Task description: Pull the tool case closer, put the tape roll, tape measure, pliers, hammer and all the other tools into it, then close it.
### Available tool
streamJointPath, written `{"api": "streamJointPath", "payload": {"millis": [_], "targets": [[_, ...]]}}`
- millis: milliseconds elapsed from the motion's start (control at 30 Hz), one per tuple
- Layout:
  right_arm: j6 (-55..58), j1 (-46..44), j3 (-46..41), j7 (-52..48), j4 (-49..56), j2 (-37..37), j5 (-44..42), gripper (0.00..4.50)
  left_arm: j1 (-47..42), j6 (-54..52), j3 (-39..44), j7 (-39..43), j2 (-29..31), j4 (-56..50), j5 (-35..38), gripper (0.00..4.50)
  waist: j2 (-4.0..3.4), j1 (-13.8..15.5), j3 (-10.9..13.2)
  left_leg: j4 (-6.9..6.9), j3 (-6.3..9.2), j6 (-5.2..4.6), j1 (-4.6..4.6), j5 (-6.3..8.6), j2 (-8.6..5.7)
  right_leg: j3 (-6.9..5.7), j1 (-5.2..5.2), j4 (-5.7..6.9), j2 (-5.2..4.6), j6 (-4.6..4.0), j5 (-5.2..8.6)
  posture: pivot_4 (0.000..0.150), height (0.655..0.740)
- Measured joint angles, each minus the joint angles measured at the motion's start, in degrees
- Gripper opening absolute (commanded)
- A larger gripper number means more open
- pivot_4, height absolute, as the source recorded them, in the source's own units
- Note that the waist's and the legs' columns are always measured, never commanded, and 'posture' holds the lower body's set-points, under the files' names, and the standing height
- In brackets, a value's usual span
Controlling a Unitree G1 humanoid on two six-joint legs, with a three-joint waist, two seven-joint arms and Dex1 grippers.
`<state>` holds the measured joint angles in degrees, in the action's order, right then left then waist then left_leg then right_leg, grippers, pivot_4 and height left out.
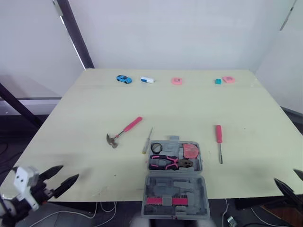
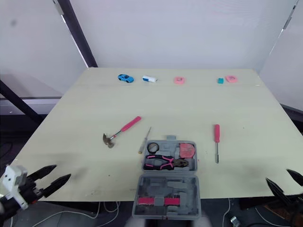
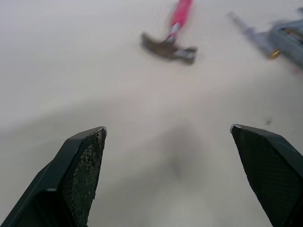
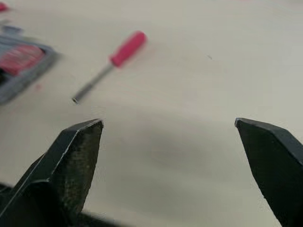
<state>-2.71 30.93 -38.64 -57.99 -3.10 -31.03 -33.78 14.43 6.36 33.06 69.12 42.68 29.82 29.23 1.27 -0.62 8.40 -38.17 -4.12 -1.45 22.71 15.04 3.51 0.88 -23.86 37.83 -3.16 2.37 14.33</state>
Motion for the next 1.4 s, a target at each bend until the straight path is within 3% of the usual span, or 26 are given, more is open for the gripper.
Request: {"api": "streamJointPath", "payload": {"millis": [200,400,633,833,867,900,967,1133,1167,1233,1400], "targets": [[1.0,-0.6,0.4,-1.1,0.0,-1.0,-0.4,4.43,-1.5,1.3,-1.9,1.2,-0.3,-0.8,-1.0,4.5,-0.02,0.0,0.0,0.0,0.02,0.22,-0.02,0.13,0.08,-0.03,-0.01,0.0,-0.19,-0.17,-0.1,0.15,0.74],[3.9,-3.8,6.5,0.2,6.0,-3.3,2.4,4.43,-3.9,2.7,-9.8,3.4,-0.6,-8.7,-4.4,4.5,-0.02,0.0,0.0,0.02,-0.02,0.01,0.05,0.01,0.06,-0.01,-0.01,-0.01,-0.15,-0.21,-0.12,0.15,0.74],[9.1,-13.2,18.3,4.5,13.9,-6.6,9.0,4.43,-9.9,2.0,-20.6,5.1,-0.3,-16.0,-8.8,4.5,-0.05,0.0,0.0,0.01,-0.03,-0.01,0.07,0.0,-0.1,0.01,0.0,0.0,0.18,-0.2,-0.13,0.15,0.74],[12.9,-20.4,29.4,2.1,15.4,-9.6,12.0,4.43,-14.5,1.8,-28.5,7.0,-1.1,-18.0,-11.2,4.5,-0.02,0.3,0.0,0.0,-0.04,-0.02,0.16,-0.01,-0.25,-0.02,0.01,-0.02,0.32,-0.18,-0.12,0.15,0.74],[13.1,-20.9,30.8,1.4,15.3,-10.0,12.5,3.94,-15.0,1.9,-29.4,7.2,-1.2,-18.0,-11.5,4.5,-0.02,0.3,0.0,0.0,-0.05,-0.02,0.18,-0.01,-0.25,-0.03,0.01,-0.02,0.33,-0.18,-0.12,0.15,0.74],[13.4,-21.7,32.7,0.5,14.9,-10.5,13.3,3.69,-15.7,2.0,-30.6,7.9,-1.1,-17.8,-12.1,4.24,-0.01,0.4,0.0,-0.02,-0.07,-0.02,0.18,-0.01,-0.24,-0.05,0.02,-0.02,0.36,-0.18,-0.11,0.15,0.74],[13.7,-23.8,36.1,-1.0,13.6,-11.1,14.8,2.77,-16.8,2.4,-32.4,9.3,-1.0,-17.3,-12.8,3.72,-0.01,0.3,0.0,-0.05,-0.1,-0.03,0.17,-0.01,-0.24,-0.05,0.03,0.01,0.37,-0.18,-0.12,0.15,0.74],[13.0,-27.8,43.0,-3.3,10.4,-11.2,18.7,0.31,-18.5,2.5,-36.2,11.1,-1.0,-15.8,-14.6,1.36,-0.01,0.1,0.0,-0.1,-0.09,-0.03,0.14,-0.01,-0.24,-0.04,0.05,0.04,0.39,-0.18,-0.12,0.15,0.74],[12.5,-28.7,44.2,-3.7,9.6,-11.2,19.6,0.06,-19.0,2.5,-36.8,11.1,-1.0,-15.2,-15.2,1.07,0.0,0.1,0.0,-0.1,-0.08,-0.03,0.16,-0.01,-0.24,-0.05,0.04,0.04,0.4,-0.17,-0.12,0.15,0.74],[12.1,-30.6,46.4,-3.9,8.5,-10.7,21.4,0.0,-19.9,2.5,-38.3,11.1,-1.4,-14.4,-16.5,0.05,0.0,0.1,0.0,-0.12,-0.1,-0.03,0.16,-0.01,-0.24,-0.05,0.04,0.05,0.41,-0.17,-0.12,0.15,0.74],[11.2,-32.9,49.4,-3.9,6.2,-10.0,24.4,0.0,-22.0,2.6,-40.5,9.6,-3.1,-12.0,-18.9,0.05,0.02,0.3,0.1,-0.14,-0.09,-0.03,0.18,-0.01,-0.24,-0.08,0.05,0.06,0.41,-0.05,-0.19,0.15,0.74]]}}
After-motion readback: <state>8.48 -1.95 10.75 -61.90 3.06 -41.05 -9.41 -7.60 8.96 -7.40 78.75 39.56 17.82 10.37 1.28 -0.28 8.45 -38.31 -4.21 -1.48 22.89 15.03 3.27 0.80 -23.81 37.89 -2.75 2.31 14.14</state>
